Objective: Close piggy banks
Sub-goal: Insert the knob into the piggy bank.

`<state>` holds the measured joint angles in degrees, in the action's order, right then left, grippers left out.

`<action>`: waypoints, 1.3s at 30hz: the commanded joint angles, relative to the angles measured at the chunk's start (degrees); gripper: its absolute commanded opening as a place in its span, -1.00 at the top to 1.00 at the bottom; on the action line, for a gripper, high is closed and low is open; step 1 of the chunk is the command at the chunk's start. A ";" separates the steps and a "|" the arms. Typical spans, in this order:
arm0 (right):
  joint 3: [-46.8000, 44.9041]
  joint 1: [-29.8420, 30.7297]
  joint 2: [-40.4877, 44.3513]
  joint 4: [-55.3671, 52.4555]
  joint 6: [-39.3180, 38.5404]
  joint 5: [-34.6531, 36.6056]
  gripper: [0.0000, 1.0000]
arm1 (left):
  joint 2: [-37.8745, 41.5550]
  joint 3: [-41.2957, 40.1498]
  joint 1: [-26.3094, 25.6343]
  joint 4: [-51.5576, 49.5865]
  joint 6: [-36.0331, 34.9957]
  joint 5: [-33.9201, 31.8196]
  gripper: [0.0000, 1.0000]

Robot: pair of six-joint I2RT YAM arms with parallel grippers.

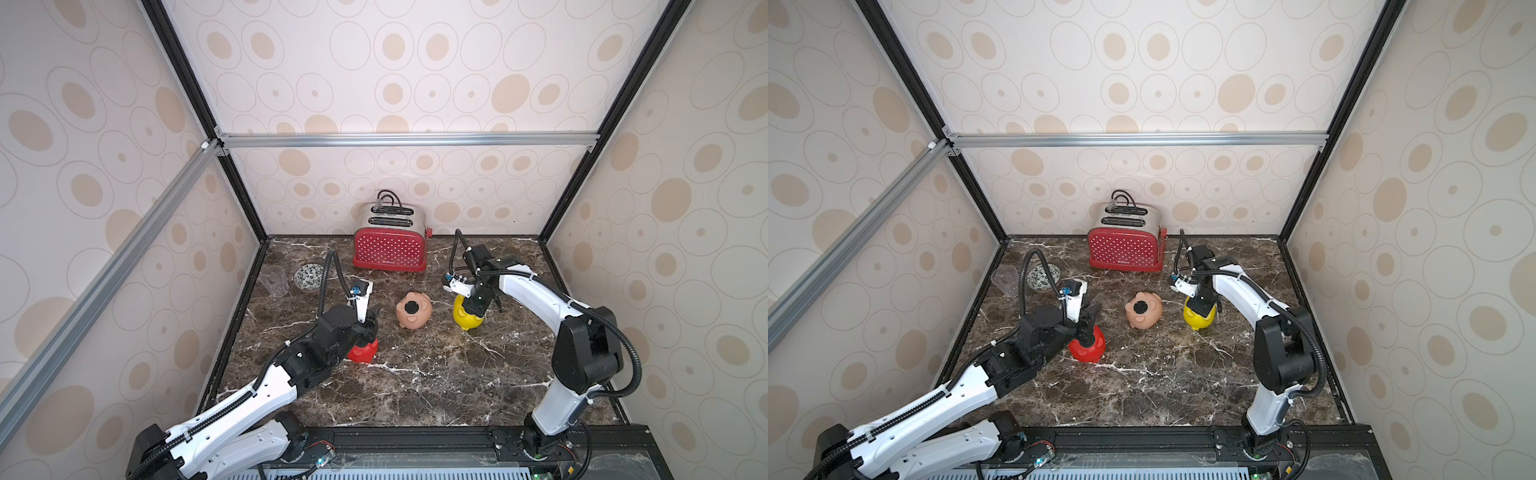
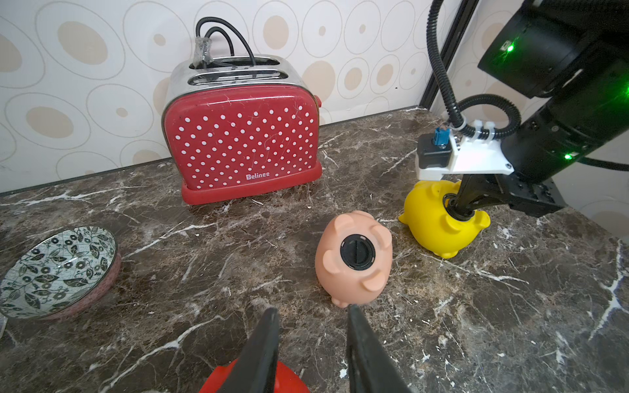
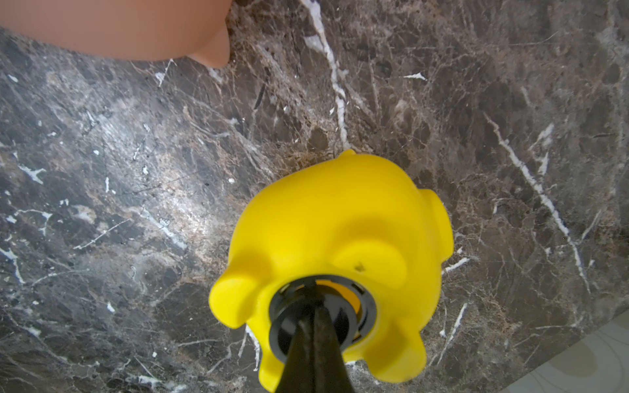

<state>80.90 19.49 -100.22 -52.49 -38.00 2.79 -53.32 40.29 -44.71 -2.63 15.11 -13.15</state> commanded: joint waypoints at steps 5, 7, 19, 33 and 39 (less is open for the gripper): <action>-0.65 -0.25 -0.64 0.98 -1.35 0.97 1.00 | 0.94 -0.13 0.36 -0.28 -0.96 -0.30 0.31; -0.96 -0.24 -0.03 1.36 -1.79 0.48 1.00 | 0.94 -0.13 0.38 -0.27 -0.90 -0.30 0.32; -2.50 -0.06 -0.18 2.39 -2.19 0.33 1.00 | 1.22 -0.21 0.38 -0.35 -0.89 -0.30 0.31; -6.09 -0.06 1.42 6.82 6.47 -2.19 1.00 | -4.88 2.61 0.43 2.60 3.14 8.49 0.32; -7.23 -0.06 1.88 8.09 8.08 -2.79 1.00 | -18.45 10.87 3.45 3.40 8.92 22.12 0.30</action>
<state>75.75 19.49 -97.95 -44.56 -31.46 1.61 -67.31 45.76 -43.62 -0.89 19.92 -0.71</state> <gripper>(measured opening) 0.041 0.347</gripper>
